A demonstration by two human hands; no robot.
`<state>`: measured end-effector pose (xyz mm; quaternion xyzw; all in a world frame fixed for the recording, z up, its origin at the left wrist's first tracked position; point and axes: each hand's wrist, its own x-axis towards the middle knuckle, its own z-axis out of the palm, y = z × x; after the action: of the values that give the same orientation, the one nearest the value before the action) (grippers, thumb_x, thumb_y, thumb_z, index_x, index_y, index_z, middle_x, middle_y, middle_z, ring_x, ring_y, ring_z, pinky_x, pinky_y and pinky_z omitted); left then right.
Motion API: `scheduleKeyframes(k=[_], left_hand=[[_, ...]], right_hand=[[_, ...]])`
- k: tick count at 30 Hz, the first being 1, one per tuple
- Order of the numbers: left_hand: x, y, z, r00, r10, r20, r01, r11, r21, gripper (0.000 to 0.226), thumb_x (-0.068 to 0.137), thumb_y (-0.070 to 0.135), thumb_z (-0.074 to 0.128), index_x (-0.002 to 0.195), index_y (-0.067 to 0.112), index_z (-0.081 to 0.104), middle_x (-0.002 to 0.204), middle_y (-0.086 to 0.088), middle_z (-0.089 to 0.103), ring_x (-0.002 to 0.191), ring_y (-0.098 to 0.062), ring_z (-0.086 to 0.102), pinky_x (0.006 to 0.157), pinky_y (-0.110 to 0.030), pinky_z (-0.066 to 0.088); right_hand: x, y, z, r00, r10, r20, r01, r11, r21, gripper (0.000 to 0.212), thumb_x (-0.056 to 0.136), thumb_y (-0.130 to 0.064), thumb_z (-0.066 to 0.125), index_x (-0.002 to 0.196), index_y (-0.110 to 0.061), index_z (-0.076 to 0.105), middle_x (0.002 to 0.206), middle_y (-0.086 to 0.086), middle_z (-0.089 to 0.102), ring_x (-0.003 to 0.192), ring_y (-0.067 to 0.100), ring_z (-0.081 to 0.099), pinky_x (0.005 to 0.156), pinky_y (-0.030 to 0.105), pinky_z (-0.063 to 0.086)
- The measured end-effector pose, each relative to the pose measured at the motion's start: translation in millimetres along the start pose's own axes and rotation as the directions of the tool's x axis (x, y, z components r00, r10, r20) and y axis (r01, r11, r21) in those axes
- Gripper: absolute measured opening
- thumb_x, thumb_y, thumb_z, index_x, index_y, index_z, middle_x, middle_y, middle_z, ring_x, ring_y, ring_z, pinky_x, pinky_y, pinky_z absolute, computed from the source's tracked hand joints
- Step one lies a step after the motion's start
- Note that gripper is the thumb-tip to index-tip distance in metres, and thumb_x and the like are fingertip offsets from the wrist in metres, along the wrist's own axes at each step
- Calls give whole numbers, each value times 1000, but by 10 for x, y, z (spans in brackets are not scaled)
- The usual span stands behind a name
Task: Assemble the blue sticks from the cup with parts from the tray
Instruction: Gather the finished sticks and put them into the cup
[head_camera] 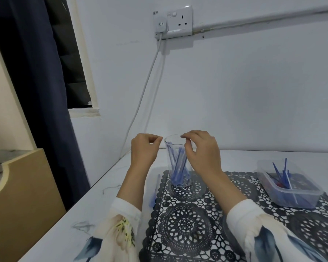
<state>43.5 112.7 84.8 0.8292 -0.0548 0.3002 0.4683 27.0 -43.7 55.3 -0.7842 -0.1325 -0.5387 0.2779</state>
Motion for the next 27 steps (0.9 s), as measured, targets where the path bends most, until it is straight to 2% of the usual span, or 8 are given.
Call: scheduleKeyframes(k=[5, 8, 10, 12, 16, 18, 21, 27], left_hand=[[126, -388, -107, 951, -248, 184, 186, 936, 298, 10, 80, 21, 66, 78, 12, 71, 80, -8, 68, 76, -22, 62, 69, -26, 48], [150, -784, -69, 903, -359, 237, 211, 849, 484, 18, 82, 27, 63, 93, 14, 70, 102, -8, 68, 96, -24, 62, 82, -29, 49], [86, -1009, -17, 886, -375, 271, 208, 845, 493, 35, 85, 36, 60, 115, 18, 63, 124, -4, 60, 114, -22, 54, 94, -31, 43], [-22, -1177, 58, 871, -372, 321, 187, 856, 483, 49, 88, 45, 52, 131, 21, 50, 139, -1, 48, 127, -21, 44, 103, -32, 35], [-164, -1338, 212, 827, -348, 442, -39, 748, 663, 54, 98, 46, 24, 146, 23, 23, 155, -1, 15, 142, -19, 13, 114, -42, 11], [-178, -1358, 238, 832, -342, 437, -60, 727, 684, 54, 98, 46, 20, 147, 24, 19, 156, 1, 9, 143, -17, 8, 114, -43, 7], [-191, -1392, 261, 846, -327, 420, -64, 720, 691, 54, 97, 46, 20, 147, 25, 18, 156, 1, 9, 143, -16, 7, 115, -43, 7], [-189, -1411, 291, 871, -299, 390, -61, 720, 691, 53, 97, 44, 22, 146, 24, 22, 156, 0, 13, 142, -18, 11, 114, -44, 9]], right_hand=[[-43, -254, 19, 999, -7, -52, 18, 977, 213, 23, 79, -6, 48, 81, -6, 70, 79, 3, 63, 80, 12, 54, 72, 14, 41], [-184, -441, 111, 974, -2, 228, -69, 951, 303, 24, 81, -7, 48, 86, -10, 71, 83, 3, 65, 72, 11, 55, 71, 25, 46], [-328, -501, 202, 868, 9, 497, -120, 974, 192, 26, 87, -11, 46, 99, -15, 69, 94, 2, 64, 82, 13, 56, 78, 29, 46], [-494, -494, 298, 750, 37, 660, -127, 988, 89, 30, 91, -16, 44, 113, -20, 64, 105, 3, 60, 96, 18, 56, 83, 30, 45], [-733, -412, 395, 579, 61, 813, -91, 996, -9, 36, 95, -23, 41, 130, -18, 51, 126, 8, 53, 119, 23, 46, 98, 40, 40], [-772, -384, 394, 531, 53, 846, -29, 999, -44, 37, 98, -27, 38, 131, -17, 50, 130, 6, 51, 121, 23, 44, 99, 39, 39], [-786, -391, 386, 513, 40, 858, 45, 996, -74, 36, 99, -31, 34, 123, -17, 57, 121, 5, 56, 115, 22, 47, 94, 39, 42], [-745, -449, 353, 569, 171, 804, -22, 981, -192, 29, 95, -31, 43, 101, -7, 58, 104, 9, 58, 95, 26, 57, 79, 35, 46]])
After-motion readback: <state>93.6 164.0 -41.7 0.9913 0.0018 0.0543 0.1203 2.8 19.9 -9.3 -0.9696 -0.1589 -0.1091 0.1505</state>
